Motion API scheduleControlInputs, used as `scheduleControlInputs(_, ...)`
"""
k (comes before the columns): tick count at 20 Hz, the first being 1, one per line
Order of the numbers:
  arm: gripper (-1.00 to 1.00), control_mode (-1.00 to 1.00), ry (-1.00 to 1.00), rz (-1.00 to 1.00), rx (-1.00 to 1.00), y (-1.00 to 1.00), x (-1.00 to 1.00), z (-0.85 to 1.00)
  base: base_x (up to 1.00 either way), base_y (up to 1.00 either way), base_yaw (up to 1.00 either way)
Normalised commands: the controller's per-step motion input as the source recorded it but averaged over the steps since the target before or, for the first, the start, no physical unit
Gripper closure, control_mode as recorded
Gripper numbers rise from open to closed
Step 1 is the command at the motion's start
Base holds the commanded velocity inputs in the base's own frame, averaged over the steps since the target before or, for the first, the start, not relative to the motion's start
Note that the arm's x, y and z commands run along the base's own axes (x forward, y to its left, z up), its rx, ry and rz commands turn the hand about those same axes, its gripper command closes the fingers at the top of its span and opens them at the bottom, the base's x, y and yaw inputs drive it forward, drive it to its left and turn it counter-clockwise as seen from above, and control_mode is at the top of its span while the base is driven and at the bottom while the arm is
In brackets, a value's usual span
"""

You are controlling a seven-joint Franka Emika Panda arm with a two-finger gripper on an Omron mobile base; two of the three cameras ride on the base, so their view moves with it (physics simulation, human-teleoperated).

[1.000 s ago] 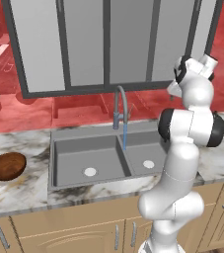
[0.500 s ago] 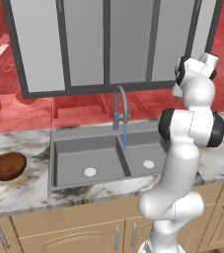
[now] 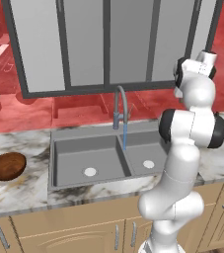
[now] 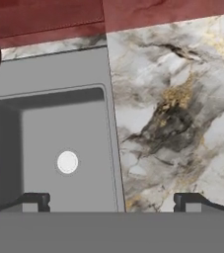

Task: Rinse each bowl for a few seconds and place them down in the sink or on the counter.

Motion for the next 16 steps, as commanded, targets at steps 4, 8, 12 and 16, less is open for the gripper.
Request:
scheduleControlInputs(4, -1.0, -1.0, 0.0, 0.0, -0.11, -0.08, -0.03, -0.11, 0.0, 0.0, 0.0)
scheduleControlInputs(8, -1.0, -1.0, 0.01, 0.02, -0.08, -0.16, -0.08, -0.22, 0.0, 0.0, 0.0)
scheduleControlInputs(12, -1.0, -1.0, 0.0, 0.01, -0.07, -0.19, -0.13, -0.2, 0.0, 0.0, 0.0)
scheduleControlInputs(16, -1.0, -1.0, 0.0, 0.01, -0.06, -0.28, -0.22, -0.11, 0.0, 0.0, 0.0)
